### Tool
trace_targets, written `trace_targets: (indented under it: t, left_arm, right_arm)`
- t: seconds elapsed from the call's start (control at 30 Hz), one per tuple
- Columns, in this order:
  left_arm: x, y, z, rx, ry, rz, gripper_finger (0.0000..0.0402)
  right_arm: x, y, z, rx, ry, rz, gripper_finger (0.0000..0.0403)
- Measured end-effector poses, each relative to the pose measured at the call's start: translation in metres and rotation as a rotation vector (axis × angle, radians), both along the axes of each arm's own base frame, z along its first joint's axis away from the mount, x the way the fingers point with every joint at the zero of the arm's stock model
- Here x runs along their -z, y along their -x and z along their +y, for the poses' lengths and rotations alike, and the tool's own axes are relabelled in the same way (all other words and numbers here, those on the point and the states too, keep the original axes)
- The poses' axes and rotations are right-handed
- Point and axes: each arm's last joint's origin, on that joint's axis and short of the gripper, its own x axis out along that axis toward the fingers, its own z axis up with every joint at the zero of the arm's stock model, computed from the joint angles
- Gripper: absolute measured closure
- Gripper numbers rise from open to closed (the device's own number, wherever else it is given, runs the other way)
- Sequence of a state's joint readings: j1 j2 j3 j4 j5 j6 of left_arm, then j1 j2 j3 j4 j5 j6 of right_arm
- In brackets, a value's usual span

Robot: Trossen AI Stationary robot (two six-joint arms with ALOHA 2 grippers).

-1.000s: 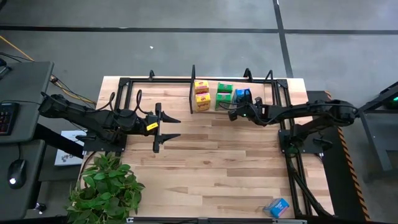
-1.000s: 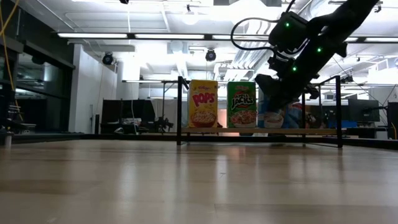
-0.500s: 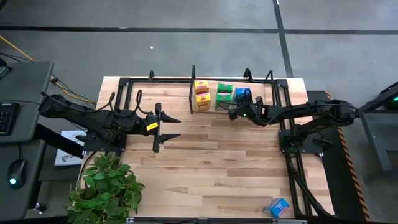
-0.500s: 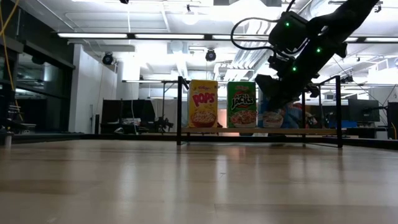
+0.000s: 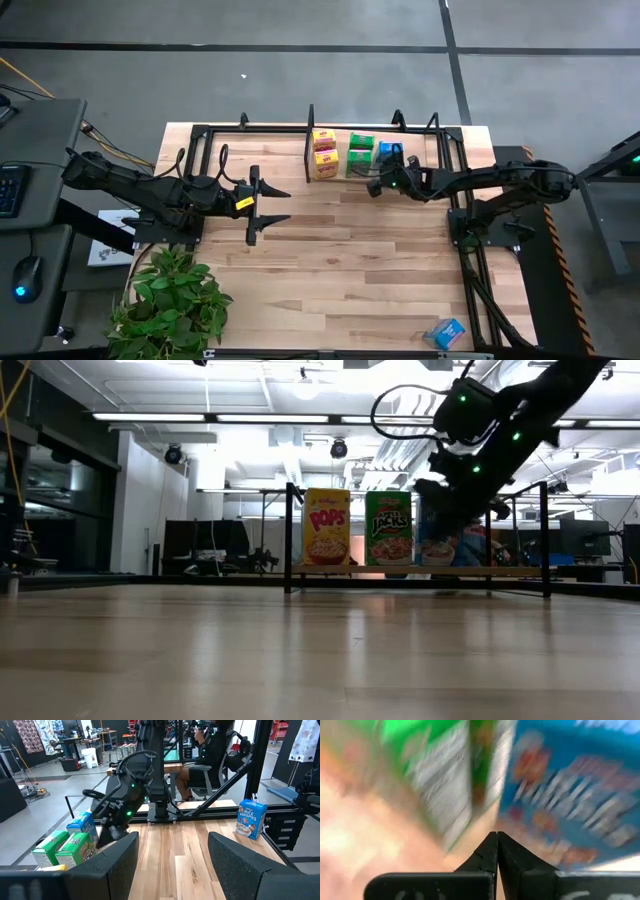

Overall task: Stack cereal on shelf
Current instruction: Put the top blue cereal box on the shelf, then put the blue cereal box on the shelf

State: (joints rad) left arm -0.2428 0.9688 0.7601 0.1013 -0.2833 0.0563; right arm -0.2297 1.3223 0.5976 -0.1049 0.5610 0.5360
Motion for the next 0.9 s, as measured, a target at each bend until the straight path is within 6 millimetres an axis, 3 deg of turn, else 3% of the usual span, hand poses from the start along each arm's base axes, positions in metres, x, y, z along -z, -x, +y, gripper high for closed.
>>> trace_targets:
  t: [0.33, 0.5, 0.6, 0.73, 0.9]
  left_arm:
    - [0.003, 0.0, 0.0, -0.001, 0.003, 0.027, 0.0172]
    - [0.003, 0.0, 0.0, -0.003, 0.011, 0.028, 0.0172]
    - [0.003, 0.0, 0.0, -0.002, 0.011, 0.027, 0.0172]
    - [0.003, 0.0, 0.0, -0.003, 0.012, 0.026, 0.0172]
    - [0.002, 0.0, 0.0, -0.003, 0.014, 0.018, 0.0172]
  right_arm:
    - [-0.063, 0.019, 0.035, -0.293, -0.338, 0.011, 0.0403]
    - [-0.079, 0.02, 0.076, -0.584, -0.511, -0.108, 0.0403]
    - [-0.078, 0.016, 0.106, -0.764, -0.579, -0.208, 0.0403]
    - [-0.083, 0.006, 0.137, -0.889, -0.481, -0.396, 0.0403]
    - [-0.085, -0.007, 0.153, -0.884, -0.263, -0.509, 0.0402]
